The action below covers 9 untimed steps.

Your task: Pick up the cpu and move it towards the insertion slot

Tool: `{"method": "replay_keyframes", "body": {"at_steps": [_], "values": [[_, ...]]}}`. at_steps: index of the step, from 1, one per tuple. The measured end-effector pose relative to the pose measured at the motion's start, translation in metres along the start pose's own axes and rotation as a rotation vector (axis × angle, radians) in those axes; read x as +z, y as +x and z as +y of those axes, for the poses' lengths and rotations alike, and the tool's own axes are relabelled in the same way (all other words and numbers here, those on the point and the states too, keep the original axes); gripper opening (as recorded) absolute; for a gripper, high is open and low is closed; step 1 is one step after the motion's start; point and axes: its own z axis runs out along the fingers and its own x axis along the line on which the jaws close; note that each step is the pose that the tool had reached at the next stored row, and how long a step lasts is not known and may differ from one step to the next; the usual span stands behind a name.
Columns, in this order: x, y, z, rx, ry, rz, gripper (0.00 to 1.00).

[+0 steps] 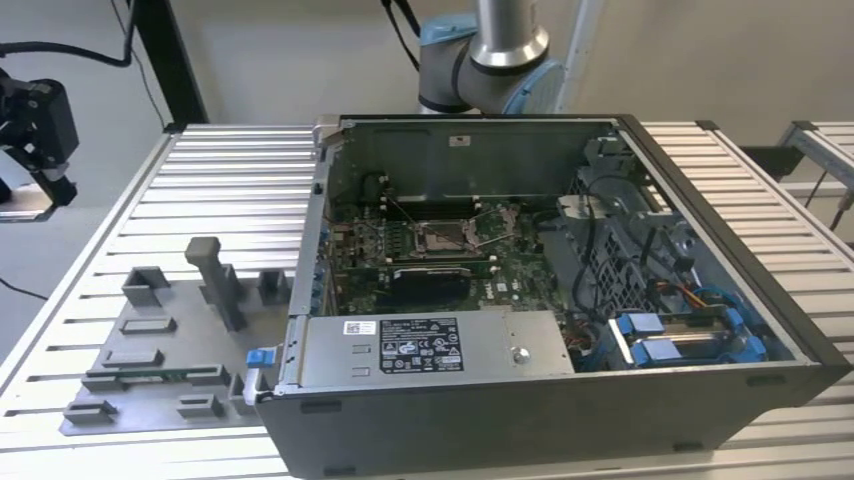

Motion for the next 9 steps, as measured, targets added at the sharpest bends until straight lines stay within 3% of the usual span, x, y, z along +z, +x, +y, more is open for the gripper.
{"method": "replay_keyframes", "body": {"at_steps": [4,9], "values": [[0.0,-0.0068,-0.0001,0.0,0.0001,0.0002,0.0],[0.0004,-0.0261,-0.0003,0.0,0.0001,0.0,0.0]]}}
